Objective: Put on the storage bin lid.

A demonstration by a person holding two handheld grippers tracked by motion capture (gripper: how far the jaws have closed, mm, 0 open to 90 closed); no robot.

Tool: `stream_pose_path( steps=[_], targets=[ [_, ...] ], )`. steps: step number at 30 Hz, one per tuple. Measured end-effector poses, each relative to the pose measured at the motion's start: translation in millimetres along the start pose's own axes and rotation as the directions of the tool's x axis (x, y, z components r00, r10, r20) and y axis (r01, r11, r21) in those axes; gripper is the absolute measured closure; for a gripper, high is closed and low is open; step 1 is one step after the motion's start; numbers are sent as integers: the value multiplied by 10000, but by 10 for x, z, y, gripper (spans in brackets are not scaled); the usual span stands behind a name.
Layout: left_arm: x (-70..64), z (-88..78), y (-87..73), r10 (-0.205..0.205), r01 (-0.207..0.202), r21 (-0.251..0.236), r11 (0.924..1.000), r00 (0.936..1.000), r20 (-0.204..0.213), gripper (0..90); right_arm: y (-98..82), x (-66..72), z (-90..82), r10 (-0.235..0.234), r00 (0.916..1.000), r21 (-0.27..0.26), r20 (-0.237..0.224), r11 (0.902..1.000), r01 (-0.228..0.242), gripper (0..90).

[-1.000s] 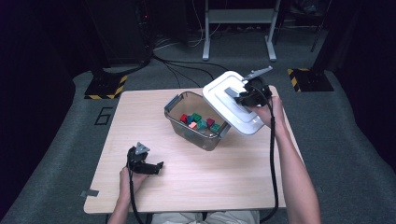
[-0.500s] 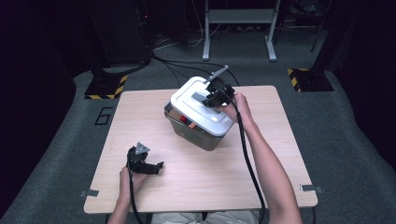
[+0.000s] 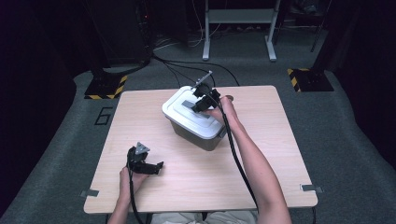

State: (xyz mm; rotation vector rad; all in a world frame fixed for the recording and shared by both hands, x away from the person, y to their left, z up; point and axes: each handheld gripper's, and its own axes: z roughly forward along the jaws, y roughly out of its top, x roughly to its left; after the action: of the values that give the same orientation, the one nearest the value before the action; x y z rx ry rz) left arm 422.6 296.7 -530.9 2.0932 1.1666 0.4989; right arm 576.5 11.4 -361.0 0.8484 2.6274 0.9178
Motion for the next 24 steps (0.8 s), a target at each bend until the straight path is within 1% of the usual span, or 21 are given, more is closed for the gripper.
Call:
stream_pose_path(
  steps=[2, 4, 8, 11, 14, 15, 16, 17, 18, 19, 20, 21, 22, 23, 24],
  targets=[
    [0, 0, 0, -4, 4, 1, 10000, 10000, 0, 0, -18, 9, 22, 13, 10000, 81, 55, 10000, -13, 668],
    [-2, 1, 0, -22, 22, -16, 10000, 10000, -8, 0, -38, 13, 32, 51, 10000, 122, 9, 9999, -51, 668],
    [-3, 0, -1, -42, 42, -2, 10000, 10000, -10, 0, -85, 15, 50, -100, 9998, 172, 149, 9998, 97, 667],
    [-2, 0, 0, -19, 19, -2, 10000, 10000, -5, 0, -98, 19, 55, -33, 9998, 103, 178, 9999, 31, 667],
    [-3, 0, -1, -35, 35, 3, 10000, 10000, -11, 0, -96, 23, 60, -69, 9998, 144, 207, 9999, 66, 664],
    [-1, 0, 0, -5, 5, -2, 10000, 10000, -7, 0, -98, 27, 52, -9, 9997, 136, 245, 9999, 6, 614],
    [-1, 0, 0, -5, 5, -2, 10000, 10000, -7, 0, -98, 27, 52, -9, 9997, 136, 245, 9999, 6, 614],
    [-3, 0, -1, -38, 38, 0, 10000, 10000, -8, 0, -102, 24, 43, 44, 9996, 96, 264, 9999, -46, 531],
    [-4, 0, -1, -55, 55, 2, 10000, 10000, -7, 0, -117, 12, 30, -77, 9993, -84, 369, 9999, 80, 449],
    [-4, 0, -1, -57, 57, -4, 10000, 10000, -9, 0, -140, 4, -34, 201, 9990, -198, 405, 9996, -193, 353],
    [-2, 0, 0, -18, 18, -4, 10000, 10000, -6, 0, -156, -7, -70, 234, 9987, -347, 447, 9992, -218, 287],
    [-2, 0, 0, -18, 18, -4, 10000, 10000, -6, 0, -156, -7, -70, 234, 9987, -347, 447, 9992, -218, 287],
    [-3, 0, -1, -43, 43, -2, 10000, 10000, -10, 0, -203, -21, -156, 194, 9976, -634, 665, 9979, -152, 194],
    [-3, 0, -1, -43, 43, -2, 10000, 10000, -10, 0, -203, -21, -156, 194, 9976, -634, 665, 9979, -152, 194],
    [-2, 0, 0, -19, 19, -2, 10000, 10000, -4, 0, -284, -42, -276, 248, 9965, -880, 803, 9960, -177, 140]
  ],
)
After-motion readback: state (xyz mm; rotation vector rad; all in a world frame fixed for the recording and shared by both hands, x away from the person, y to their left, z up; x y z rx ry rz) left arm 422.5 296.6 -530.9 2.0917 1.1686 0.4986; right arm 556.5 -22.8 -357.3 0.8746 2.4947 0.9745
